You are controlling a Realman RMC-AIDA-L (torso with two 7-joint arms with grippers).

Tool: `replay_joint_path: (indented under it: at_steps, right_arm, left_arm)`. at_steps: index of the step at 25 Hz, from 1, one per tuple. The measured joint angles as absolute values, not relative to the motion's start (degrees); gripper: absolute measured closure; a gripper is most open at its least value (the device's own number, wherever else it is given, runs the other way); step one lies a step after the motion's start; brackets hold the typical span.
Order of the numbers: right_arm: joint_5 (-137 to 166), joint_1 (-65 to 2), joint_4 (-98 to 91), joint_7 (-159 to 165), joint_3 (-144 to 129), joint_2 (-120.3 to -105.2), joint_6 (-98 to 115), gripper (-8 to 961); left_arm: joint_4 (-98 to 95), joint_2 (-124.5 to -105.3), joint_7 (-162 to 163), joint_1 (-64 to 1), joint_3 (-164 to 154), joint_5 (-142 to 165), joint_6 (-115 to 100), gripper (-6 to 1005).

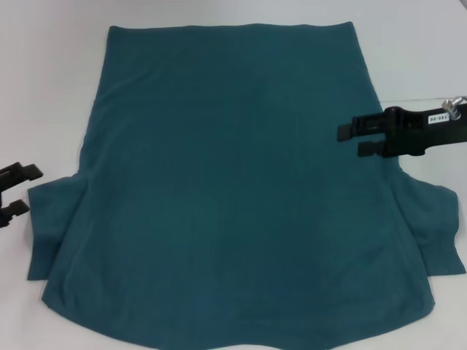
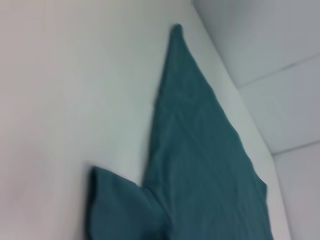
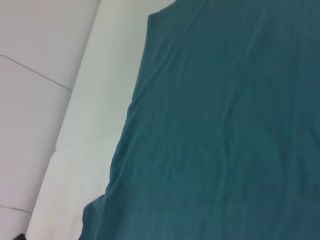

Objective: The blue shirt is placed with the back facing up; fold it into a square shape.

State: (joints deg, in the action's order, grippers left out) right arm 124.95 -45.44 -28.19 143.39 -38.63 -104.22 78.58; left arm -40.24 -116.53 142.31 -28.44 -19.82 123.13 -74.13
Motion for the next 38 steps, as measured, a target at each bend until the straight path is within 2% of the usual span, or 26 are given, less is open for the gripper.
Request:
replay_joint_path:
  at_steps: [15,30,38]
  right_arm:
    - [125.0,-45.8,-28.2,144.2,-38.6,-104.14,77.7,224]
    - [125.0,-45.2,-28.0,144.3,-38.6,-103.95,77.2,224]
    - [125.0,-44.7,-28.1,144.2,-38.4,-103.87,77.4,225]
  left_arm:
    - [-35.3,-116.92,141.4,-27.3,-21.3,123.9,-65.9,157]
    - [-32.7,-116.99,141.4,-29.7,-26.0,124.7,-64.4,160]
    - [-34.4,-117.42,141.5,-29.3,-26.4,124.6,-64.4,243]
